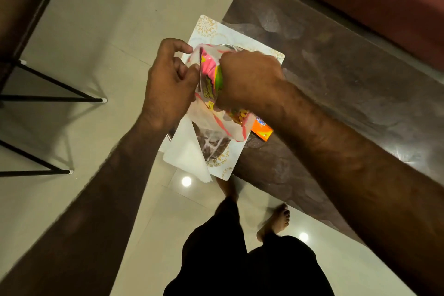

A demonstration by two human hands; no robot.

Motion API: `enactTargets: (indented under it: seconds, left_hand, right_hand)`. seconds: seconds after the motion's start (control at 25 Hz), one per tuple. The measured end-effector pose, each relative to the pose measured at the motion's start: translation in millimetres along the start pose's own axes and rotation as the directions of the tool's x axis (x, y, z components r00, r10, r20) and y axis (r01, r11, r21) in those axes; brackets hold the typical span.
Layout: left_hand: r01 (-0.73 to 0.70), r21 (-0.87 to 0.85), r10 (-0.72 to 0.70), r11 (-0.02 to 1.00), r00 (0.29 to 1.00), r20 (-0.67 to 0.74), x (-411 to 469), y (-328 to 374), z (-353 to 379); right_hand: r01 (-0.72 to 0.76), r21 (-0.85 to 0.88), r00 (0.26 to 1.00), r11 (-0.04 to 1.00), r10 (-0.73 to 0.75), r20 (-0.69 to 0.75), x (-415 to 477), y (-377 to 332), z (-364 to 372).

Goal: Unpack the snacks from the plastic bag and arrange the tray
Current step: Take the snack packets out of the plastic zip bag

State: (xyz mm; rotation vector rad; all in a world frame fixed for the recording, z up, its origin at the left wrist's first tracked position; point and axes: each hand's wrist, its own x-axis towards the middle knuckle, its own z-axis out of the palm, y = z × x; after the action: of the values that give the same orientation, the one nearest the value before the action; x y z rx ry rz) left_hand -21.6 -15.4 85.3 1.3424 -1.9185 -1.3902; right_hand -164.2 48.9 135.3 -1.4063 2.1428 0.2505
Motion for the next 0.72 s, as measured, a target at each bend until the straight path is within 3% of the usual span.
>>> enactTargets:
  seconds: [0.08,0.12,0.2,0.24,0.32,0.36,0.44,0.56,0.64,0.72]
  left_hand:
    - [0.022,-0.002,-0.022,1.000,1.000,-0.018,1.7,-0.8,-4.6]
    - [0.027,0.000,-0.027,1.000,0.999,-0.031,1.8,-1.2,-6.5]
    - [0.050,-0.004,-0.050,0.999,0.997,-0.057,2.0,-1.9,-9.3]
    - [0.064,-0.006,-0.064,0.998,0.996,-0.065,2.1,-2.1,-10.0]
    - [0.087,-0.008,-0.087,0.996,0.993,-0.076,2.5,-2.4,-11.4]
    - [0.094,-0.008,-0.095,0.996,0.992,-0.082,2.1,-2.2,-12.2]
    - [0.092,-0.008,-0.093,0.996,0.992,-0.082,0.5,-1.1,-11.1]
    - [0.085,0.018,-0.083,0.996,0.993,-0.082,-2.0,0.9,-8.8]
    - [0.086,0.034,-0.083,0.996,0.994,-0.073,-2.5,1.0,-8.7]
    - [0.089,0.039,-0.087,0.995,0.995,-0.057,-2.8,2.2,-9.3]
  right_hand:
    - [-0.030,0.327,0.998,0.945,0.009,0.064,-21.0,26.1,-16.7]
    - [-0.020,0.562,0.993,0.827,-0.048,0.106,-31.2,44.1,-20.5]
    - [0.011,0.906,0.990,0.422,-0.130,0.048,-48.1,78.9,-11.0]
    - [0.017,0.976,0.997,0.219,-0.078,0.000,-53.7,94.0,2.7]
    - [-0.020,0.994,0.990,-0.110,0.139,0.035,-60.0,113.1,43.2]
    - [-0.056,0.973,0.965,-0.224,0.236,0.110,-59.6,117.1,68.2]
    - [-0.187,0.905,0.879,-0.381,0.347,0.328,-56.5,118.4,119.3]
    - [-0.335,0.728,0.758,-0.599,0.287,0.585,-51.7,112.2,183.5]
    - [-0.390,0.699,0.714,-0.600,0.282,0.641,-50.6,105.8,218.5]
    - [-0.361,0.767,0.721,-0.530,0.363,0.590,-49.2,98.6,243.9]
